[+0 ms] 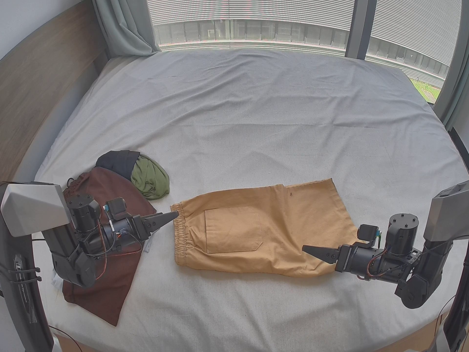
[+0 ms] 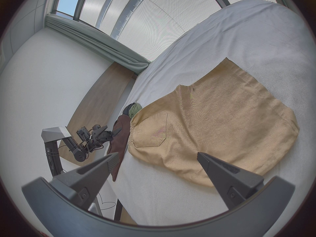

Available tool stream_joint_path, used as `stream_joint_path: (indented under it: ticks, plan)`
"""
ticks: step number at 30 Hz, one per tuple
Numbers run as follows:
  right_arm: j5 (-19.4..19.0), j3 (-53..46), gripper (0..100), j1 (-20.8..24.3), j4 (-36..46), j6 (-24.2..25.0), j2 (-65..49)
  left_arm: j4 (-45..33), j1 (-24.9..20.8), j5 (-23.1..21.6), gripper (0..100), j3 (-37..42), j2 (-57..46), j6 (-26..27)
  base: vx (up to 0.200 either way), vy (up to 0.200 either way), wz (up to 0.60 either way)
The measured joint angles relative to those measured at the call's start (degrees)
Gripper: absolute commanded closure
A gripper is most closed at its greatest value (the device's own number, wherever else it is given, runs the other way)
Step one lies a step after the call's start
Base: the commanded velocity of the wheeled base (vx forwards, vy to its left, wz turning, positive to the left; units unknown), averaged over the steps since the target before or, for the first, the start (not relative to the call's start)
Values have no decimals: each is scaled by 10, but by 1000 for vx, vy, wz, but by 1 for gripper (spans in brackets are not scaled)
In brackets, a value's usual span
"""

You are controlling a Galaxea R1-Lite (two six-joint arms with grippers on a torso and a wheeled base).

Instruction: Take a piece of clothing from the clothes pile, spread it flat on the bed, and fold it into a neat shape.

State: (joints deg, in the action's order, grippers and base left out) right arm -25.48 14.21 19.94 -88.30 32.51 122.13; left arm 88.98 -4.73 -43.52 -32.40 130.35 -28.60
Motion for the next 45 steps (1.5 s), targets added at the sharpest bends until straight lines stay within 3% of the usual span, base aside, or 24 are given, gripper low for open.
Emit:
stream_joint_path:
  ticks: [45]
  plan:
    - [0, -5, 0, 7, 0, -4, 5, 0, -39, 11, 0, -17, 138, -20, 0, 0, 0]
